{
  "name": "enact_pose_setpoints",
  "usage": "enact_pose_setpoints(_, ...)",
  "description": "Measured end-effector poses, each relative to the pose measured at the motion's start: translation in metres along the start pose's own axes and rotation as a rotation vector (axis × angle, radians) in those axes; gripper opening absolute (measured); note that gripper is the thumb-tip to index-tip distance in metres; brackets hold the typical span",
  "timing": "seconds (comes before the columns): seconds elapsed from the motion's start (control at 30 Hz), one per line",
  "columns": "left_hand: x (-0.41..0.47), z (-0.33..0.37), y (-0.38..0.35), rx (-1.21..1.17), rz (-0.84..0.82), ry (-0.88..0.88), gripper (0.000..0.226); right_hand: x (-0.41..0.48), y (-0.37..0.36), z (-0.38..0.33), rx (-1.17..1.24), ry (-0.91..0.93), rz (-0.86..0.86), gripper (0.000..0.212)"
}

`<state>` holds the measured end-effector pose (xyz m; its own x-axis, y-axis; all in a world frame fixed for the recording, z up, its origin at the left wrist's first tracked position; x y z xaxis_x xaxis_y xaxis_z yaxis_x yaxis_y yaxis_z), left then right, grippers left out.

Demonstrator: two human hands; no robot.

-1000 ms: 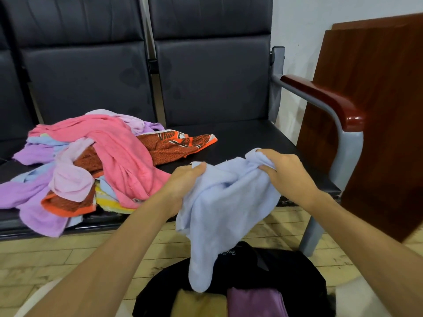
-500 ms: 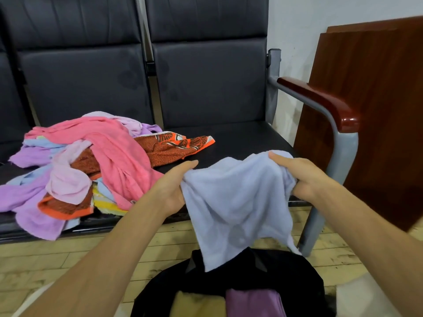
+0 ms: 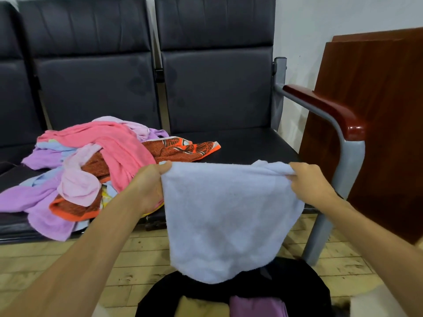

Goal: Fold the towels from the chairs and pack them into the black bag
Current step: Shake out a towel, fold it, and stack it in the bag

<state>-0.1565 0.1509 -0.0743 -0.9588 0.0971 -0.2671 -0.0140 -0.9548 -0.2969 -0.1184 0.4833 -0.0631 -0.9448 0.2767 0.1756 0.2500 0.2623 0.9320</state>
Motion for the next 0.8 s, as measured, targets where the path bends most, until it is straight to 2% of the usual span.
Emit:
enact_pose_setpoints(0.07, -0.006, 0.003, 0.006, -0.019, -0.016, 0.012, 0.030, 0.000, -0.003, 0.005, 0.032, -0.047, -0.037, 0.012)
enact_pose_setpoints(0.13, -0.011, 0.008, 0.010, -0.050, -0.045, 0.019, 0.031, -0.003, -0.013, 0.013, 0.199, -0.137, -0.135, 0.021)
enact_pose_setpoints(0.27, -0.017, 0.014, 0.023, -0.077, -0.006, 0.003, 0.027, -0.021, -0.030, 0.015, 0.894, -0.447, -0.361, 0.024)
enact_pose_setpoints(0.37, -0.016, 0.020, 0.033, -0.047, 0.052, -0.041, 0.026, -0.030, -0.031, 0.007, 1.211, -0.582, -0.428, 0.029)
enact_pose_setpoints(0.43, -0.012, 0.028, 0.043, 0.069, 0.157, -0.145, 0.023, -0.032, -0.030, 0.001, 1.329, -0.607, -0.429, 0.034)
enact_pose_setpoints(0.5, -0.015, 0.042, 0.044, 0.335, 0.255, -0.295, 0.016, -0.033, -0.026, -0.003, 1.394, -0.610, -0.409, 0.033)
enact_pose_setpoints(0.57, -0.018, 0.046, 0.038, 0.428, 0.262, -0.366, 0.023, -0.037, -0.021, -0.006, 1.443, -0.624, -0.394, 0.030)
enact_pose_setpoints(0.73, -0.013, 0.028, 0.036, 0.078, 0.197, -0.235, 0.024, -0.040, -0.010, -0.008, 1.557, -0.631, -0.328, 0.029)
enact_pose_setpoints(0.8, -0.016, 0.021, 0.027, -0.084, 0.120, -0.170, 0.027, -0.043, -0.001, -0.014, 1.570, -0.558, -0.326, 0.028)
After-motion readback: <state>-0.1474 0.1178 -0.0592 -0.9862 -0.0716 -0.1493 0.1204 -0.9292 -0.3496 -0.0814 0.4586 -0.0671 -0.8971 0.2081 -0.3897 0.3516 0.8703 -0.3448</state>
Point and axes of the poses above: each hand's wrist, its own x-axis towards the middle knuckle, its own y-axis out of the back of the hand, z = x × y, the point moved 9 cm from there along x, towards the middle knuckle, and after that the axes turned 6 degrees about -x, right-handed, at the moved point
